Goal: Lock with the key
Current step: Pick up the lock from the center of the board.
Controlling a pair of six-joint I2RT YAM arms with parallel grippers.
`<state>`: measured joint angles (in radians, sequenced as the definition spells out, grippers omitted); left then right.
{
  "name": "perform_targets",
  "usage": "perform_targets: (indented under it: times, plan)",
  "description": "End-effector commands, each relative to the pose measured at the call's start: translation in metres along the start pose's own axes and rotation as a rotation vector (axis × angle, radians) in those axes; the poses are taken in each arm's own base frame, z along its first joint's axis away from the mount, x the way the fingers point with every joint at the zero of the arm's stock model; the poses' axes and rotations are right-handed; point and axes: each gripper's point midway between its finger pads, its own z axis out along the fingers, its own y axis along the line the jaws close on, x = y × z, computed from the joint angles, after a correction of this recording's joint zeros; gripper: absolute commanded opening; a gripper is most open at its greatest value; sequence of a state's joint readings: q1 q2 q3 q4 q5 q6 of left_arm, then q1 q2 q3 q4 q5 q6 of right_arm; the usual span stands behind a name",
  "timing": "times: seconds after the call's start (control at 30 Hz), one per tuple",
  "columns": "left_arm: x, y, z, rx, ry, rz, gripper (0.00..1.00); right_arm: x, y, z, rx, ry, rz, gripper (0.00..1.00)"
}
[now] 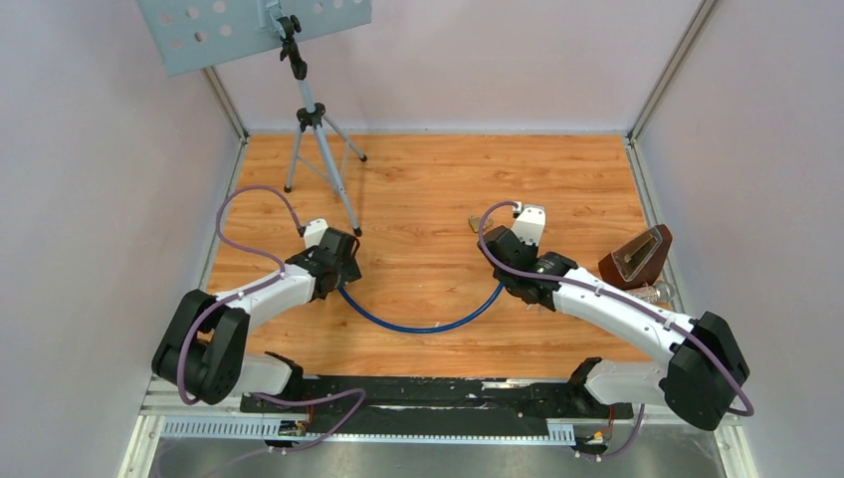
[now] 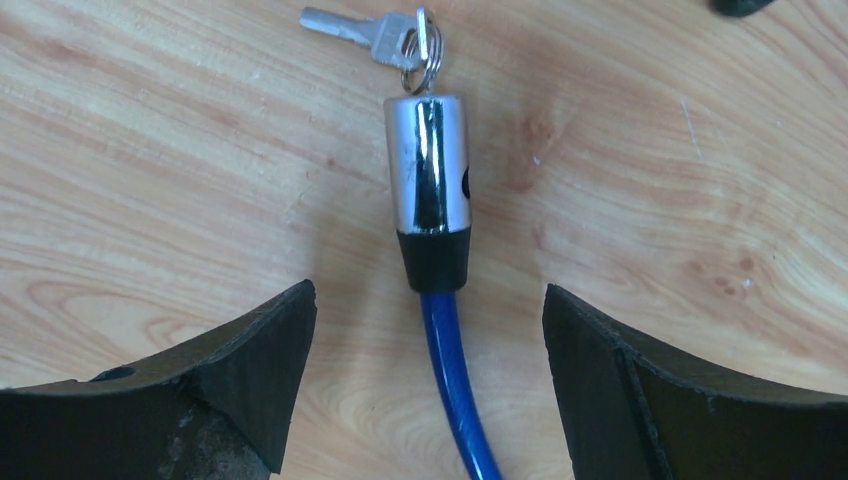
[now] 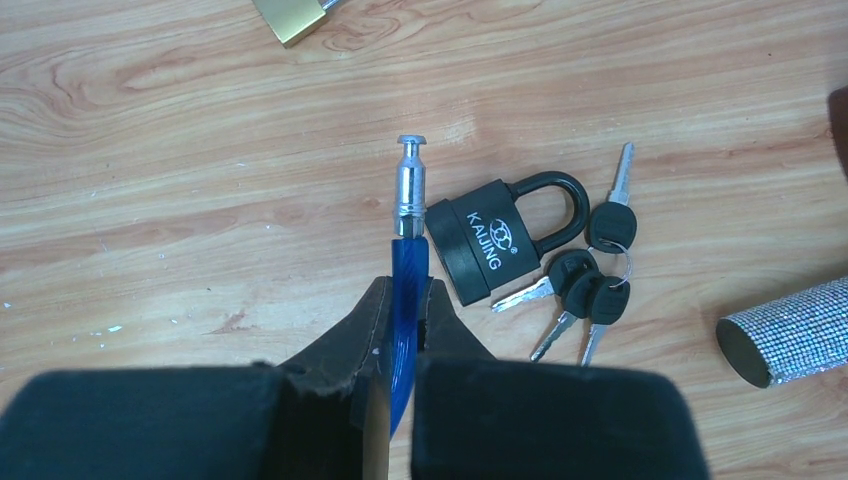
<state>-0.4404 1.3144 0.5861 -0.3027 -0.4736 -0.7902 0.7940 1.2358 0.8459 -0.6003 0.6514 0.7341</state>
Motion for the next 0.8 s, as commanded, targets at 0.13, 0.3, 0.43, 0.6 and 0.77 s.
perform_targets:
  times: [0.13,0.3,0.43,0.6,0.77]
  plan:
    - [-0.026,-0.005,0.021,-0.083,-0.069,-0.035,0.83,-0.015,0.004,-0.005,-0.040,-0.046,0.041,0.00]
    - [-0.025,-0.006,0.028,-0.099,-0.059,-0.031,0.62,-0.016,0.001,-0.005,-0.037,-0.048,0.049,0.00]
    - [-0.023,-0.004,0.030,-0.105,-0.051,-0.030,0.45,-0.019,-0.001,-0.006,-0.042,-0.055,0.062,0.00]
    - [-0.023,-0.010,0.029,-0.059,-0.051,-0.009,0.00,-0.024,0.003,-0.011,-0.076,-0.063,0.055,0.00]
    - [-0.039,-0.029,0.005,0.089,-0.074,0.060,0.00,-0.025,0.014,-0.012,-0.169,-0.088,-0.023,0.00]
